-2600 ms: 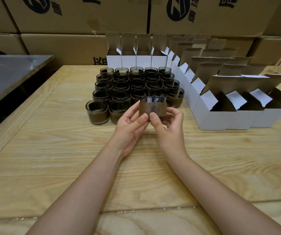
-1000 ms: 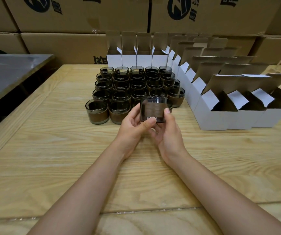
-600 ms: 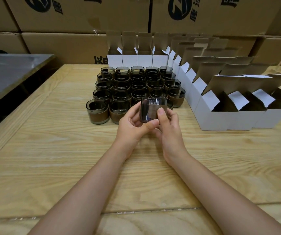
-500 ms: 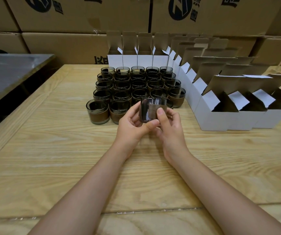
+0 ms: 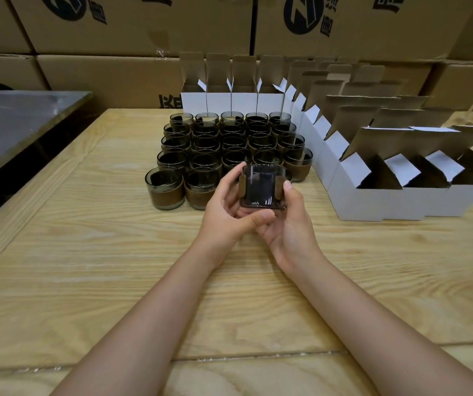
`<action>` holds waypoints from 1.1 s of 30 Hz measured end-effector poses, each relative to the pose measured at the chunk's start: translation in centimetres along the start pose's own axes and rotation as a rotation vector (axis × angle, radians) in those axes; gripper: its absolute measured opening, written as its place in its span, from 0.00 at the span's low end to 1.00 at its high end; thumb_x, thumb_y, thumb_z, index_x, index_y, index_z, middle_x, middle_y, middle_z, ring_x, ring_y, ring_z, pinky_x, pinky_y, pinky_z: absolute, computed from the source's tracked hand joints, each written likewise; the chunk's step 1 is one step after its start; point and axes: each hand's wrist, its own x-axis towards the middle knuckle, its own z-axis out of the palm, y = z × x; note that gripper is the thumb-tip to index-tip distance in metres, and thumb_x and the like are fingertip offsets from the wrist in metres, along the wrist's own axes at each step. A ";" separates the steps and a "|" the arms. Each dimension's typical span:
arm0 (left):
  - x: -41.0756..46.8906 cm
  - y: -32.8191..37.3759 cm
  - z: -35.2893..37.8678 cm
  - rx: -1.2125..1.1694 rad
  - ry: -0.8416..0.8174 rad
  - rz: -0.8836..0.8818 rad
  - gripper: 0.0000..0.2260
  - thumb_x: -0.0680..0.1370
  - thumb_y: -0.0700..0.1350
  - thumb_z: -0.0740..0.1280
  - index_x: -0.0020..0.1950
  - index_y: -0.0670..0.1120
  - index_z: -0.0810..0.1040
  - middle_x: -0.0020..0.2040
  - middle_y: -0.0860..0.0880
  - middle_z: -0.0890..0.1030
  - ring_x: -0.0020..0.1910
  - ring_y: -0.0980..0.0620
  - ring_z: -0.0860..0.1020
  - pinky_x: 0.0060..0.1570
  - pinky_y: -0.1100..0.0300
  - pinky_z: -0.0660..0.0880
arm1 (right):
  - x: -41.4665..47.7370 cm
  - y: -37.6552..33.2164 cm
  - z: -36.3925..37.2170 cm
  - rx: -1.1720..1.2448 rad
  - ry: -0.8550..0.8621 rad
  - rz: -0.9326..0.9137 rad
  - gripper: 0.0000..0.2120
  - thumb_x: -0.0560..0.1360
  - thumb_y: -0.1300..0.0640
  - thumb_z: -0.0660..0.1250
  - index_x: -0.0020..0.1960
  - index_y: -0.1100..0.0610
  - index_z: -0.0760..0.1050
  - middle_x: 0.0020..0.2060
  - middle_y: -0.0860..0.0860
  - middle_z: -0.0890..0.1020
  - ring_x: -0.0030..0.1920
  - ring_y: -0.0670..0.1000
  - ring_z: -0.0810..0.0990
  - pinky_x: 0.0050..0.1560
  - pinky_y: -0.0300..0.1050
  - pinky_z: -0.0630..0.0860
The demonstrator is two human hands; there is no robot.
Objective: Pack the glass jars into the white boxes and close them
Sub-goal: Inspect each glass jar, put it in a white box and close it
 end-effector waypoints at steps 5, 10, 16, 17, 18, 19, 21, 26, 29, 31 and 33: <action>0.0 -0.1 0.0 0.021 0.024 -0.008 0.32 0.64 0.37 0.75 0.64 0.54 0.71 0.55 0.55 0.83 0.55 0.56 0.81 0.51 0.65 0.76 | 0.0 0.0 -0.3 -0.022 -0.010 0.031 0.19 0.82 0.49 0.54 0.62 0.61 0.74 0.57 0.64 0.80 0.54 0.60 0.82 0.55 0.54 0.80; -0.2 0.2 0.0 0.026 0.053 0.018 0.32 0.64 0.38 0.77 0.65 0.53 0.70 0.54 0.52 0.83 0.54 0.55 0.81 0.51 0.64 0.76 | 0.3 0.2 -0.4 -0.156 0.002 -0.036 0.27 0.73 0.43 0.63 0.65 0.60 0.73 0.56 0.60 0.82 0.54 0.56 0.82 0.56 0.52 0.79; -0.2 0.3 0.1 0.039 0.074 0.025 0.33 0.61 0.40 0.77 0.63 0.55 0.71 0.55 0.52 0.83 0.56 0.54 0.81 0.56 0.61 0.77 | 0.3 0.4 -0.3 -0.166 0.036 -0.097 0.38 0.58 0.43 0.72 0.63 0.58 0.69 0.56 0.57 0.81 0.50 0.50 0.82 0.47 0.44 0.79; -0.1 0.3 0.1 0.046 0.074 0.027 0.33 0.60 0.40 0.77 0.63 0.55 0.72 0.55 0.52 0.83 0.56 0.55 0.81 0.57 0.60 0.77 | 0.4 0.4 -0.4 -0.168 0.046 -0.104 0.38 0.57 0.43 0.73 0.62 0.58 0.69 0.55 0.56 0.80 0.50 0.49 0.82 0.48 0.44 0.79; -0.1 0.3 0.1 0.050 0.075 0.030 0.33 0.60 0.40 0.77 0.63 0.56 0.72 0.56 0.52 0.83 0.56 0.54 0.81 0.58 0.59 0.77 | 0.4 0.3 -0.4 -0.174 0.053 -0.107 0.37 0.58 0.44 0.73 0.62 0.59 0.70 0.55 0.57 0.81 0.50 0.50 0.82 0.51 0.46 0.79; -0.1 0.3 0.2 0.053 0.076 0.032 0.34 0.60 0.40 0.77 0.63 0.56 0.72 0.56 0.52 0.82 0.57 0.54 0.81 0.59 0.58 0.77 | 0.4 0.3 -0.5 -0.178 0.058 -0.105 0.35 0.59 0.45 0.73 0.62 0.59 0.70 0.55 0.57 0.81 0.51 0.51 0.82 0.53 0.49 0.79; -0.1 0.3 0.1 0.058 0.074 0.036 0.35 0.60 0.39 0.78 0.64 0.55 0.71 0.57 0.50 0.81 0.57 0.54 0.80 0.57 0.59 0.77 | 0.4 0.3 -0.4 -0.166 0.066 -0.082 0.31 0.64 0.47 0.72 0.62 0.61 0.71 0.56 0.59 0.81 0.51 0.54 0.82 0.55 0.52 0.79; -0.2 0.4 0.2 -0.008 0.048 0.005 0.41 0.61 0.38 0.77 0.70 0.53 0.65 0.64 0.45 0.77 0.61 0.49 0.79 0.55 0.60 0.77 | 0.4 0.1 -0.7 -0.051 0.043 -0.026 0.16 0.78 0.52 0.64 0.60 0.61 0.75 0.46 0.56 0.85 0.45 0.54 0.83 0.51 0.50 0.80; -0.1 0.4 0.2 -0.034 0.018 -0.024 0.43 0.61 0.37 0.75 0.73 0.50 0.62 0.66 0.43 0.76 0.63 0.49 0.78 0.55 0.61 0.77 | 0.5 0.0 -0.8 -0.006 0.030 -0.012 0.14 0.80 0.51 0.61 0.56 0.59 0.77 0.44 0.55 0.85 0.44 0.53 0.84 0.52 0.51 0.80; -0.1 0.4 0.2 -0.051 0.005 -0.040 0.41 0.62 0.37 0.74 0.73 0.49 0.62 0.67 0.44 0.76 0.64 0.49 0.77 0.60 0.58 0.76 | 0.5 0.0 -0.8 0.016 0.038 0.004 0.14 0.80 0.50 0.60 0.55 0.58 0.78 0.47 0.56 0.85 0.45 0.54 0.83 0.54 0.52 0.79; -0.1 0.4 0.2 -0.056 -0.005 -0.050 0.39 0.63 0.39 0.74 0.72 0.49 0.64 0.66 0.46 0.77 0.63 0.49 0.77 0.63 0.55 0.74 | 0.5 0.0 -0.9 0.036 0.039 0.019 0.14 0.81 0.49 0.59 0.53 0.57 0.79 0.47 0.57 0.84 0.46 0.54 0.83 0.56 0.53 0.79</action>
